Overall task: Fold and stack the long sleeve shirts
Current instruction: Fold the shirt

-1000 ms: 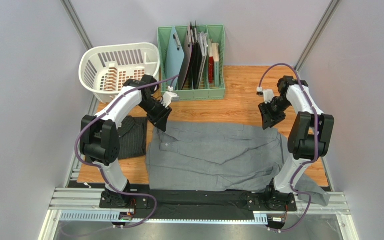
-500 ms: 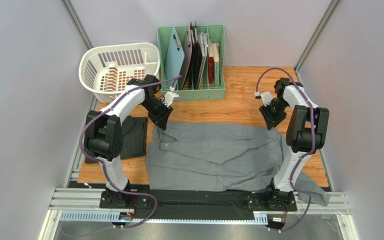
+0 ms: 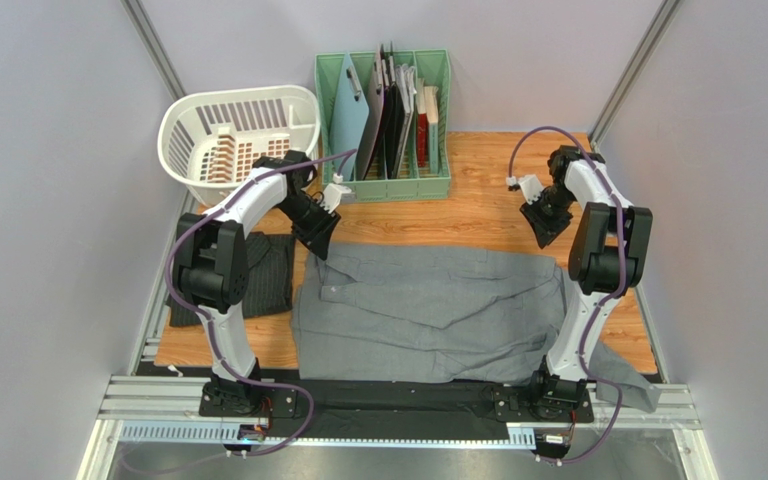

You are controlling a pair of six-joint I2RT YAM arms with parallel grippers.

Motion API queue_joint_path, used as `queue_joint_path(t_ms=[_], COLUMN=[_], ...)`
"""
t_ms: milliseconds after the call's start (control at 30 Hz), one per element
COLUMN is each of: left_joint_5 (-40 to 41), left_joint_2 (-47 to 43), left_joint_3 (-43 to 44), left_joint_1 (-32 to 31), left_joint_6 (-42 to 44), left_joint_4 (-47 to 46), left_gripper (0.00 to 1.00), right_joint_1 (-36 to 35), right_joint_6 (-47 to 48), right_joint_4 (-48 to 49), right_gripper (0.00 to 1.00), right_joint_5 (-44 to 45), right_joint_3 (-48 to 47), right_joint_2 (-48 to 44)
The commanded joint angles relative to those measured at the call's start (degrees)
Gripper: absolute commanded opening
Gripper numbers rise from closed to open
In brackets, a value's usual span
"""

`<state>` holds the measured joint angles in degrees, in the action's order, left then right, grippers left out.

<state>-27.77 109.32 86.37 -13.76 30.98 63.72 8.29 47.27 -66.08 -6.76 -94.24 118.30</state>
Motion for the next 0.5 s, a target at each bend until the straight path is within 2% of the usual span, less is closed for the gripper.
queue_joint_path(t_ms=[0,100,133,167,233,300,467], left_joint_5=[-5.71,-7.65,-8.09,-8.79,-10.54,-10.38,-9.06], left_joint_2=[-3.93,-9.63,-13.13,-14.73,-18.15,-19.4,-19.32], left_joint_3=[1.97,-1.1,-2.68,-5.92,-9.01,-13.4,-20.44], left_joint_1=[0.49,-2.75,-4.24,-7.48,-11.36,-18.21,-32.79], left_joint_6=[5.13,8.72,9.79,11.02,13.84,14.97,15.86], left_joint_4=[1.05,-1.74,-2.98,-4.04,-6.06,-8.51,-13.53], left_gripper=[0.42,0.43,0.43,0.43,0.43,0.4,0.34], right_joint_1=[1.11,2.34,2.51,2.34,1.82,1.46,1.46], right_joint_6=[4.5,7.48,8.19,9.24,9.6,10.12,11.79], right_joint_4=[-6.16,-10.37,-10.73,-10.73,-9.95,-9.68,-6.43], right_gripper=[0.32,0.43,0.5,0.51,0.51,0.49,0.43], right_joint_5=[-3.51,-5.97,-6.33,-6.59,-6.51,-5.9,-4.66], right_joint_3=[-1.57,-1.48,-1.3,-0.6,-0.07,0.28,0.46], right_joint_2=[-3.25,-4.66,-5.18,-5.36,-5.01,-3.61,-0.45])
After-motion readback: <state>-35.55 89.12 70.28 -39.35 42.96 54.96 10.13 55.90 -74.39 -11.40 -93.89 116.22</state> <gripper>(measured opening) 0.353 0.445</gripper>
